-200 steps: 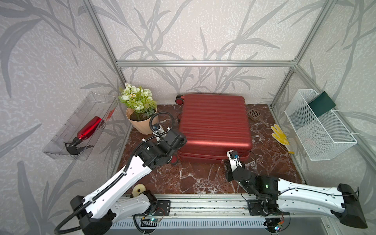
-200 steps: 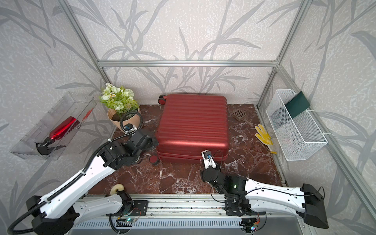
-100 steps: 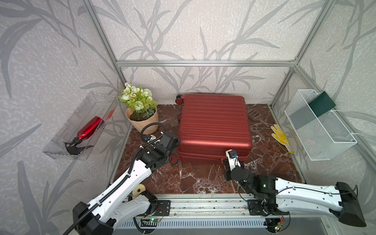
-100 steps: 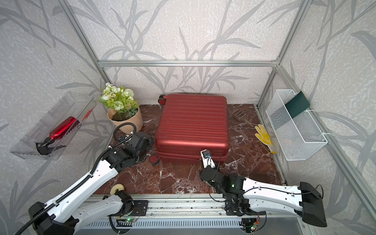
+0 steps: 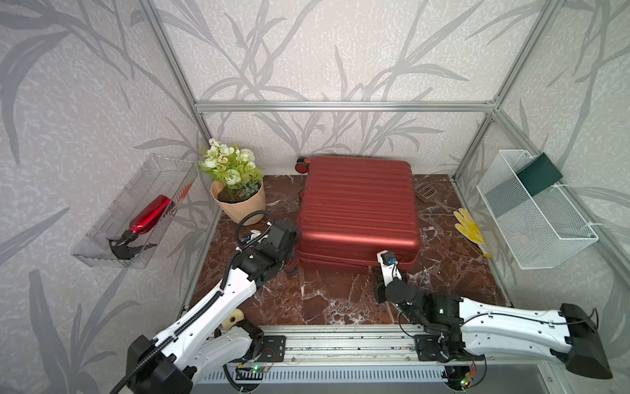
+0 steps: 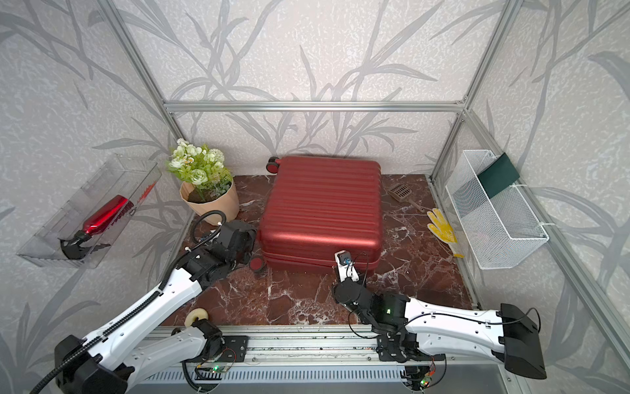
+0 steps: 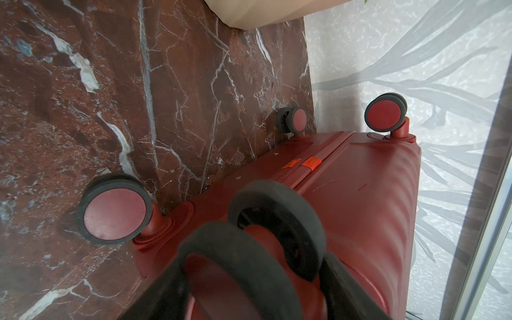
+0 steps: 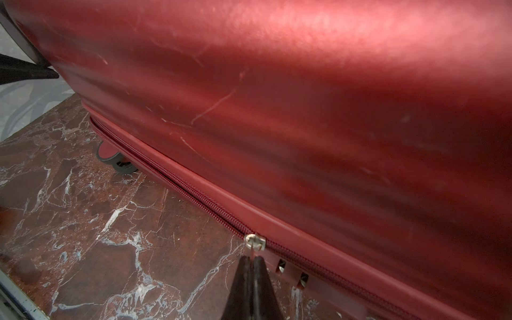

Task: Open the suitcase zippers
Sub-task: Unzip the zipper on the suitcase.

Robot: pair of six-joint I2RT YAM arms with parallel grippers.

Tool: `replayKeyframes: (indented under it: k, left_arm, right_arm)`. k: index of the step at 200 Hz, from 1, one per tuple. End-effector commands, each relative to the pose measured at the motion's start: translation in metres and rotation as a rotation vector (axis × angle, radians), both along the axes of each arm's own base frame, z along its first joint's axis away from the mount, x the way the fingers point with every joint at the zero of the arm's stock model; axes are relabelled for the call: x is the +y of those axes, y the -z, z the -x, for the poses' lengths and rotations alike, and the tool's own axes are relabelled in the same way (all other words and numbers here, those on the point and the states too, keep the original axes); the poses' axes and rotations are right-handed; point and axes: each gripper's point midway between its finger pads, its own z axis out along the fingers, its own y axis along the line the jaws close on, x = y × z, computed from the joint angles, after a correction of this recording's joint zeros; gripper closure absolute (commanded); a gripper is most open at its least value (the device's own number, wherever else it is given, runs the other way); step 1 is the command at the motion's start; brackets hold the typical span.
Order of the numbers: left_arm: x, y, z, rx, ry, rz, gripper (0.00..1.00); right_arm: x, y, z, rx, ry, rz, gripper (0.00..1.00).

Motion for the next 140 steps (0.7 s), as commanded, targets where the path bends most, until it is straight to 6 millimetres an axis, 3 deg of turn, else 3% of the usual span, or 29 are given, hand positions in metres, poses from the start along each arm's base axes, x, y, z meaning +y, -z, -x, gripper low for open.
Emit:
replayKeyframes:
  k: [1,17,57,99,140]
  left_arm:
    - [0.007,0.012,-0.007,0.042,-0.005,-0.057,0.86]
    - [0.021,0.011,-0.008,0.065,-0.045,-0.086,1.0]
    - [0.055,0.002,-0.014,0.083,-0.124,-0.16,1.0]
    - [0.084,-0.002,-0.029,0.124,-0.144,-0.255,1.0]
    - [0.103,-0.004,-0.053,0.167,-0.111,-0.35,1.0]
  right_arm:
    - [-0.002,-0.028,0.002,-0.043,0.012,-0.084,1.0]
    - [-0.016,-0.029,0.001,-0.059,0.043,-0.062,1.0]
    - [-0.053,-0.019,0.001,-0.085,0.121,0.012,1.0]
    - [-0.095,-0.024,-0.002,-0.153,0.231,0.056,1.0]
    - [-0.12,-0.02,-0.009,-0.147,0.287,0.076,1.0]
